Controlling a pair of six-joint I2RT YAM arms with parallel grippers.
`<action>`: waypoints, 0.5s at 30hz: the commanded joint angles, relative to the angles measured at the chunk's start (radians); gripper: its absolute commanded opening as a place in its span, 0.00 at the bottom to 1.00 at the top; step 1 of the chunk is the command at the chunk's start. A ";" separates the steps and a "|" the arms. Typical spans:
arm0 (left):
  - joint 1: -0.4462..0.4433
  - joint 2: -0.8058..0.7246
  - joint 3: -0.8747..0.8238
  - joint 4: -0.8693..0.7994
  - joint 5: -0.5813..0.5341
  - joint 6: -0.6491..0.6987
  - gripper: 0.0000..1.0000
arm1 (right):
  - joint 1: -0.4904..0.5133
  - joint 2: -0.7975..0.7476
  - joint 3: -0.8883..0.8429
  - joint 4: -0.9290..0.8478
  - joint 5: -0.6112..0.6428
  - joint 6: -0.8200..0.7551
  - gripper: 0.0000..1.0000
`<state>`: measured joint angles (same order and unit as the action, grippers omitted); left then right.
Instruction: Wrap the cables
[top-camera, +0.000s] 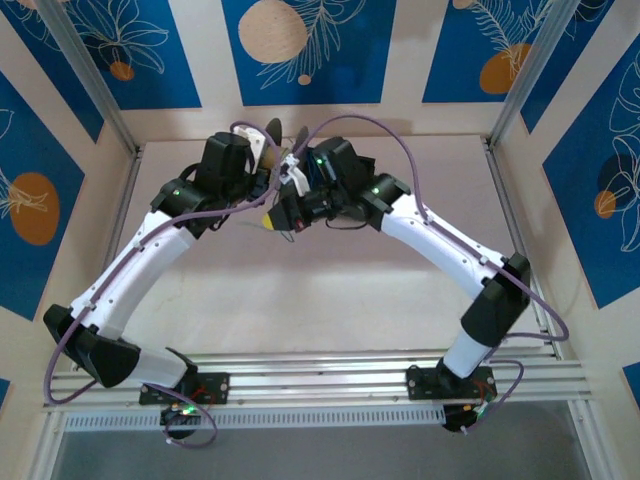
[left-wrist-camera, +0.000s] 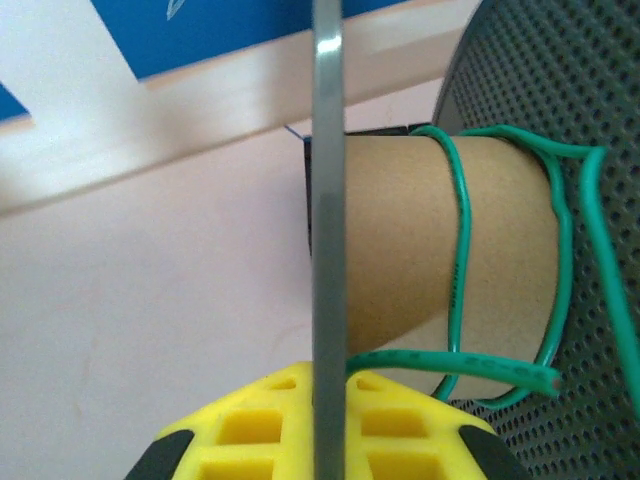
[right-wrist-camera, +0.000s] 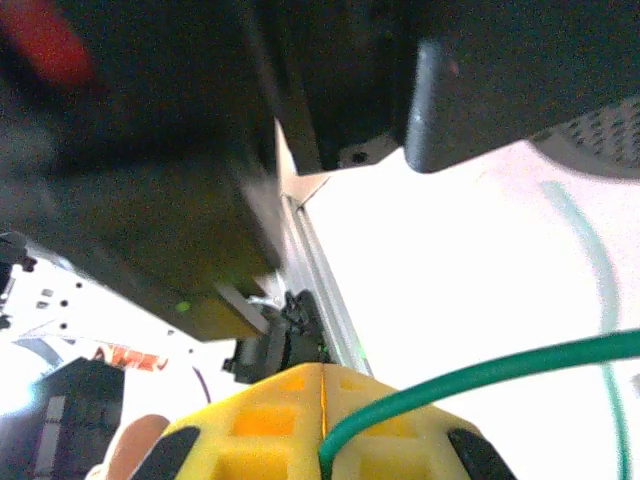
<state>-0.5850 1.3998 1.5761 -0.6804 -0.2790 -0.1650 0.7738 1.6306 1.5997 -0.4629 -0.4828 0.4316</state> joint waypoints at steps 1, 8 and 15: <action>-0.010 -0.052 0.038 0.181 0.004 -0.282 0.00 | 0.041 -0.067 -0.134 0.203 0.054 0.112 0.08; 0.007 -0.084 -0.016 0.237 0.071 -0.473 0.00 | 0.038 -0.183 -0.406 0.469 0.150 0.179 0.08; 0.069 -0.079 0.000 0.255 0.226 -0.539 0.00 | -0.002 -0.266 -0.587 0.606 0.189 0.204 0.22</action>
<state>-0.5465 1.3567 1.5333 -0.6079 -0.1242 -0.6163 0.7845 1.4033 1.0618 0.0738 -0.2977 0.6044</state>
